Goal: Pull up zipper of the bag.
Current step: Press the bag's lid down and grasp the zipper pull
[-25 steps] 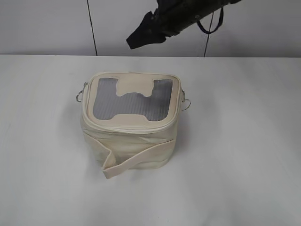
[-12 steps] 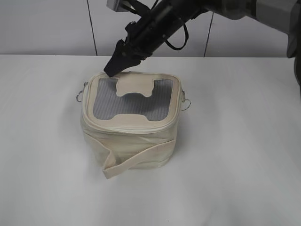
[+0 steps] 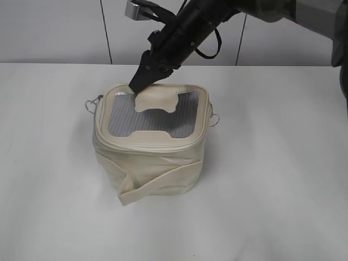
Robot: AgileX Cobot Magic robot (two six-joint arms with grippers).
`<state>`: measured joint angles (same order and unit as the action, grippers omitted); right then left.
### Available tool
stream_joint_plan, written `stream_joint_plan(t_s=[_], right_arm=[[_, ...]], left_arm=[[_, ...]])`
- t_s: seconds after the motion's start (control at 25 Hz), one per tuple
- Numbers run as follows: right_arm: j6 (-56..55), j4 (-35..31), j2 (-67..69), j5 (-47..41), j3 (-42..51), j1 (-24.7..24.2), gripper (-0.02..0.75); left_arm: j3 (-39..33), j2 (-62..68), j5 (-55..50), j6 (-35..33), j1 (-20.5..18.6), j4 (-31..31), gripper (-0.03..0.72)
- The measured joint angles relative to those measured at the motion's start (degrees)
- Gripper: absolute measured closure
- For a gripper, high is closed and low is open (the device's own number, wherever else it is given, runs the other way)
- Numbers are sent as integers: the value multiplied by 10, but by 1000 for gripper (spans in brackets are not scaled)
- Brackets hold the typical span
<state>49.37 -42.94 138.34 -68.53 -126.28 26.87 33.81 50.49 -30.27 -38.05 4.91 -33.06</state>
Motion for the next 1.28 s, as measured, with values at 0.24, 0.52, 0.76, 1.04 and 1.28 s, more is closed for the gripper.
stream_joint_plan(t_s=[0.24, 0.52, 0.76, 1.04, 1.28], right_arm=[[0, -1, 0, 0, 0, 0, 692], [0, -2, 0, 0, 0, 0, 694], [0, -2, 0, 0, 0, 0, 694], [-1, -3, 0, 0, 0, 0, 697], [-1, -3, 0, -1, 0, 0, 697]], left_arm=[[53, 208, 25, -343, 1, -187, 265], [143, 369, 50, -601, 40, -260, 262], [211, 453, 46, -628, 67, -236, 262], [229, 485, 46, -650, 90, -207, 262], [229, 495, 59, -658, 104, -203, 407]])
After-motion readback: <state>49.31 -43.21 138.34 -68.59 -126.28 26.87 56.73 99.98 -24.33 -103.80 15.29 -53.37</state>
